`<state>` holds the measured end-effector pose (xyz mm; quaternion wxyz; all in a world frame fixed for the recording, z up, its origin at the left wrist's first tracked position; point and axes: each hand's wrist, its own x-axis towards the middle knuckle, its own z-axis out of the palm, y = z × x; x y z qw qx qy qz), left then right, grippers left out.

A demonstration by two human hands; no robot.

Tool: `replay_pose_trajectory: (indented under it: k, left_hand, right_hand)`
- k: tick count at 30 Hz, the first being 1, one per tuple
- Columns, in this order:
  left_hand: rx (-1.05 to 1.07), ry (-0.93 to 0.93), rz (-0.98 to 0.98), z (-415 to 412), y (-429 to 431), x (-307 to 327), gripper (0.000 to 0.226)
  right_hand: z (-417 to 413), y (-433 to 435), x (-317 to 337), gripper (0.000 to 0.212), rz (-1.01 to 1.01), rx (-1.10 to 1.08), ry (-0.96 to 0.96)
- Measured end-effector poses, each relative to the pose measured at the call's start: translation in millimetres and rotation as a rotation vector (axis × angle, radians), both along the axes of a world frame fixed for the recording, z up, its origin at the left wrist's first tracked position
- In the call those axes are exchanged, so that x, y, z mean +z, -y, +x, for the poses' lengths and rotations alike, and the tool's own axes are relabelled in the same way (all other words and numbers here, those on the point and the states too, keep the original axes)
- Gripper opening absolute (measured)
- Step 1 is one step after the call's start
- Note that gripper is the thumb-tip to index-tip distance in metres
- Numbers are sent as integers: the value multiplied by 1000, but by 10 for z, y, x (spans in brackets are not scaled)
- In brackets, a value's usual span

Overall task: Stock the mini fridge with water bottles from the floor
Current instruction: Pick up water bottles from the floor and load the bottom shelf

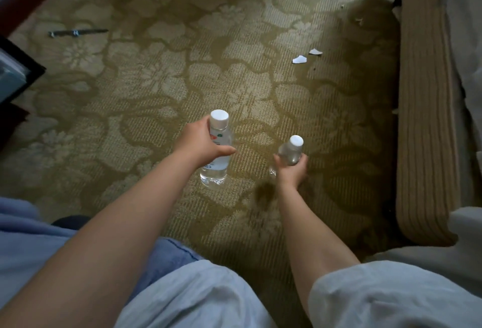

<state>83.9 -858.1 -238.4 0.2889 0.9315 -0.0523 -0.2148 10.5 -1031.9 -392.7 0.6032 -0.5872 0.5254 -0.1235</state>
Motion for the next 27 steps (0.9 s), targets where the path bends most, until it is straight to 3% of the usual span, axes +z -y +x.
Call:
replay_pose_trajectory:
  k: [6,14,22,27]
  left_hand:
    - [178,53,-46,244,-460,153,66]
    - [479,179,-53,606,-1610,578,61]
    - [709,333,-49,681,-2885,1320,50]
    - [873,434,2,496,-3700,1644,58]
  right_hand:
    - [583,-667,362,39,23,253,207]
    - [1354,-1815,1203,48,345,584,474]
    - [1766,-3189,1895,56,440,921,459]
    - [1848,-4092,2291,47,404,1151,451]
